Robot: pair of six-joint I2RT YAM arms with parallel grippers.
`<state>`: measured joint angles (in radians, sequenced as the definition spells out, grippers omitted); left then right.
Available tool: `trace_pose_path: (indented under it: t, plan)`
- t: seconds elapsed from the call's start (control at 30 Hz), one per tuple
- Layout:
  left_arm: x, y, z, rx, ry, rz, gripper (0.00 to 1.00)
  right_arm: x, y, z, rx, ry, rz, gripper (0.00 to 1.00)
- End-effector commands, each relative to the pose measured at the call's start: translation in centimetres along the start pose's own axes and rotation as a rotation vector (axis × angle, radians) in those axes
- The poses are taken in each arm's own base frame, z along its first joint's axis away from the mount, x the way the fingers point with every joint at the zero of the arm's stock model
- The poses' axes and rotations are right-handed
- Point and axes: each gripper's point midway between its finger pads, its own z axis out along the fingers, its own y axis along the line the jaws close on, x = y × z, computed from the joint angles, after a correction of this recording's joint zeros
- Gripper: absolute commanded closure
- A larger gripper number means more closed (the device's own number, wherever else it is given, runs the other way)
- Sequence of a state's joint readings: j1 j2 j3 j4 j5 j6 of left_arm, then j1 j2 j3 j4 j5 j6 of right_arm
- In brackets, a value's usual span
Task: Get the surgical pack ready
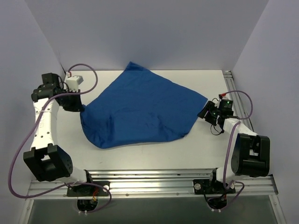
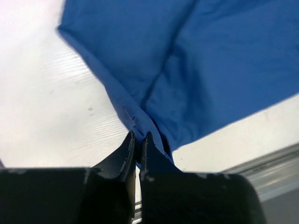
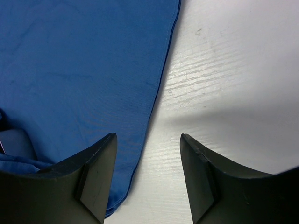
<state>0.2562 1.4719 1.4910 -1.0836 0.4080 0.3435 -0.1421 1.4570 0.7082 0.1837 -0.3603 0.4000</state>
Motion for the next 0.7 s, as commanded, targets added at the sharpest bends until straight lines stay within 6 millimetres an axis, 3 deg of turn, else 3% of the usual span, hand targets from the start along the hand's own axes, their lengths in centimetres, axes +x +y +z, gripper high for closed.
trace_pose_path:
  t: [0.0,0.07,0.13,0.2,0.23,0.3,0.43,0.47,0.53,0.57,0.67]
  plan:
    - [-3.2,-5.6,-0.2,0.090,-0.013,0.075,0.98,0.4,1.3,0.2,-0.044,0.004,-0.015,0.48]
    - [-4.4,-7.8,0.2,0.117,-0.010,0.105,0.98,0.5,2.4,0.0,-0.036,-0.010,-0.046,0.49]
    - [-5.8,-11.4,1.0,0.168,-0.010,0.185,0.98,2.0,5.6,0.0,-0.075,0.016,-0.130,0.49]
    - [-6.4,-13.4,2.0,0.196,0.009,0.212,0.98,2.5,7.0,0.0,-0.080,0.018,-0.156,0.49]
    - [-7.2,-15.5,1.8,0.224,-0.007,0.257,0.98,3.3,8.1,-0.1,-0.100,0.027,-0.170,0.49]
    - [-7.4,-17.2,3.1,0.245,0.019,0.282,0.98,3.8,9.6,-0.1,-0.144,0.014,-0.145,0.52]
    - [-7.8,-22.9,4.2,0.330,0.028,0.386,0.98,8.8,13.1,0.7,-0.268,0.103,-0.169,0.66]
    - [-7.8,-23.8,4.4,0.342,0.032,0.396,0.98,10.5,13.2,1.5,-0.275,0.151,-0.167,0.69]
    - [-7.5,-25.5,5.4,0.372,0.055,0.419,0.98,11.9,15.9,1.8,-0.387,0.187,-0.155,0.79]
    - [-7.6,-27.0,5.2,0.393,0.049,0.446,0.98,13.9,16.6,2.3,-0.411,0.241,-0.165,0.84]
    - [-7.3,-28.6,6.5,0.413,0.062,0.471,0.98,16.2,19.3,2.8,-0.479,0.295,-0.189,0.92]
